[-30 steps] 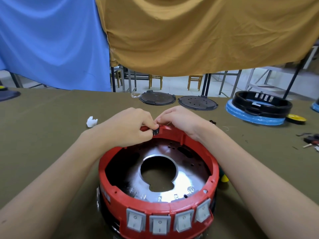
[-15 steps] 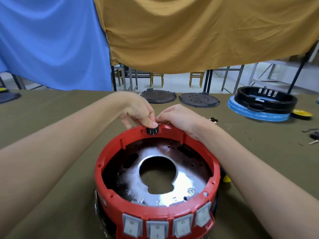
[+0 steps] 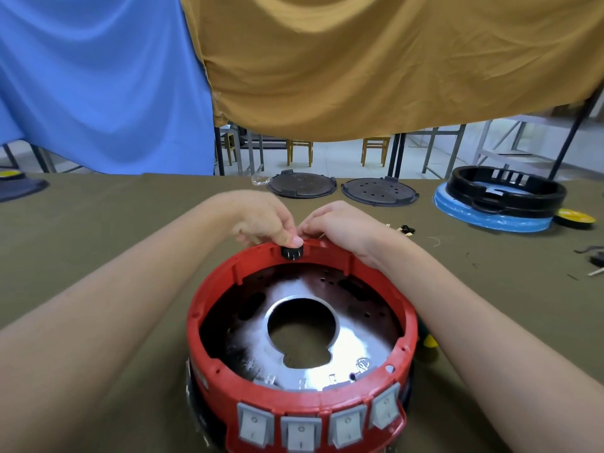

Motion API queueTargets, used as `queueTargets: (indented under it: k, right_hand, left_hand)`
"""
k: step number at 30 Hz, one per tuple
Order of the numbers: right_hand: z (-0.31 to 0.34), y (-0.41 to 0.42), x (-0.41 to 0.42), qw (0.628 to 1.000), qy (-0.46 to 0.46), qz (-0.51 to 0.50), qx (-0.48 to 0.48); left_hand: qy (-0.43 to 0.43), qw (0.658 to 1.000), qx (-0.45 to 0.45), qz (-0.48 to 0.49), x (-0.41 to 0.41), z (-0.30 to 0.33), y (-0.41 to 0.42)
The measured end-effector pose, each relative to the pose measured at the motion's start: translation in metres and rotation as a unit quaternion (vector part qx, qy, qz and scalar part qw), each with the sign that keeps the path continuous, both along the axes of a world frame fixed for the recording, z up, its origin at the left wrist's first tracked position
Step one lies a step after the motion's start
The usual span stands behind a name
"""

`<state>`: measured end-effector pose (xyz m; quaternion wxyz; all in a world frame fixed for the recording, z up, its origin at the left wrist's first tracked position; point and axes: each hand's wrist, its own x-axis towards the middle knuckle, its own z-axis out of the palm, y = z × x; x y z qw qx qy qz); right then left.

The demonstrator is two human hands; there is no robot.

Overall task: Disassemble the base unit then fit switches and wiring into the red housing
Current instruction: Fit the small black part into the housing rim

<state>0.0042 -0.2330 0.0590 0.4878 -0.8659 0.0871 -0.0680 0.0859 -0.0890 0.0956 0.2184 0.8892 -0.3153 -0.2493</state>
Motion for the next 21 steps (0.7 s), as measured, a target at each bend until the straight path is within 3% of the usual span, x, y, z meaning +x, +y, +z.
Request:
queueTargets:
  k: [3,6,13,16,21]
  right_hand:
    - [0.000,-0.001,-0.001,1.000,0.000,0.007,0.013]
    - [-0.002,-0.004,0.000,1.000,0.001,0.013,0.020]
    - [0.001,-0.002,0.000,0.999,0.012,0.031,-0.011]
    - [0.002,-0.001,-0.004,0.999,0.006,0.042,0.004]
    - [0.000,0.001,-0.006,0.995,0.002,0.065,-0.074]
  left_hand:
    - [0.078,0.991,-0.110,0.029,-0.005,-0.014,0.018]
    - [0.112,0.986,-0.116,0.050,-0.005,-0.015,0.018]
    - [0.022,0.996,-0.053,0.063,-0.009,-0.013,0.004]
    - [-0.043,0.988,-0.141,0.042,-0.012,-0.028,0.022]
    - [0.046,0.969,-0.244,-0.002,-0.008,-0.049,0.064]
